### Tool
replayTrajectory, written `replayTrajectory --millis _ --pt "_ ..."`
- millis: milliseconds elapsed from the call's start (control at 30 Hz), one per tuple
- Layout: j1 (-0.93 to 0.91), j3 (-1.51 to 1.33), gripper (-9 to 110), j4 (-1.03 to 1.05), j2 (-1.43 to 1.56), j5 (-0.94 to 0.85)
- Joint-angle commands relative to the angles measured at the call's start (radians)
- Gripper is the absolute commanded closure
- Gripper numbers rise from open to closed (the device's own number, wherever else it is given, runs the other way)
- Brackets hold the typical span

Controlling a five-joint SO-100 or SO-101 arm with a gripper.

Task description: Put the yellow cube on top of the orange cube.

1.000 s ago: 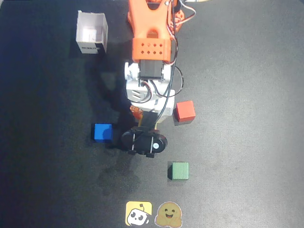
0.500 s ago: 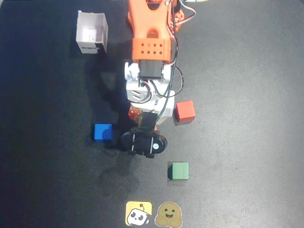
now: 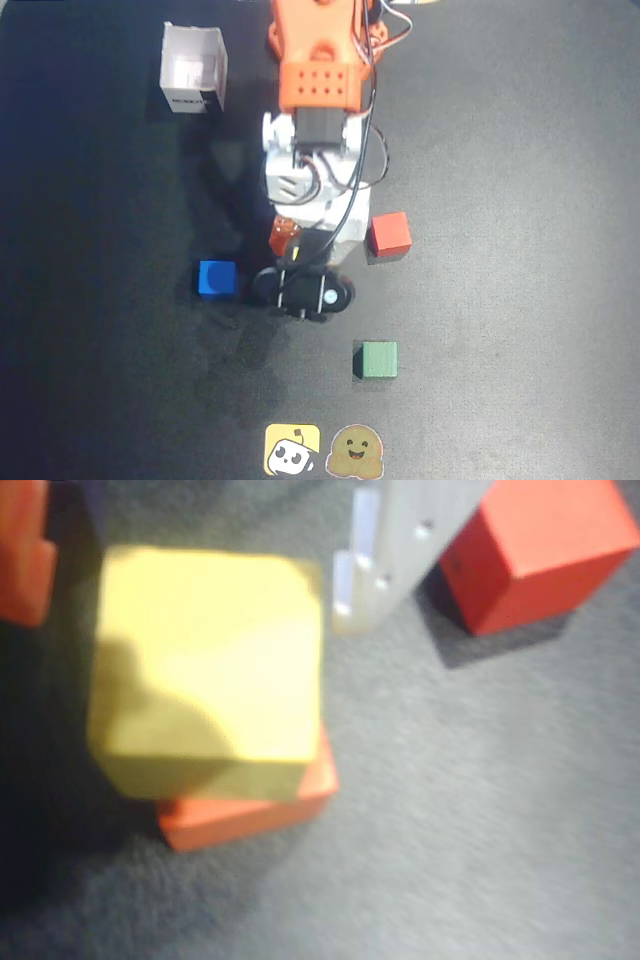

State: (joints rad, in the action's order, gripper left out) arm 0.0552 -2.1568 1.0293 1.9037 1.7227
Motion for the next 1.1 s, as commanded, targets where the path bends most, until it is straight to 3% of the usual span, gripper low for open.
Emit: replayTrajectory --millis 0,100,367,633,833,1067 --pt "0.003 0.005 79 -0.011 0.098 0.009" --pt "0.003 -0.017 80 -0.012 0.187 -0.015" --pt "-0.008 -0.222 100 0.002 0.552 -0.075" --pt "-0.044 -0.385 101 0.075 0.821 -0.127" --pt "-0.063 -0.566 101 0.19 1.187 -0.161" --pt "-0.061 -0.658 101 0.189 1.187 -0.204"
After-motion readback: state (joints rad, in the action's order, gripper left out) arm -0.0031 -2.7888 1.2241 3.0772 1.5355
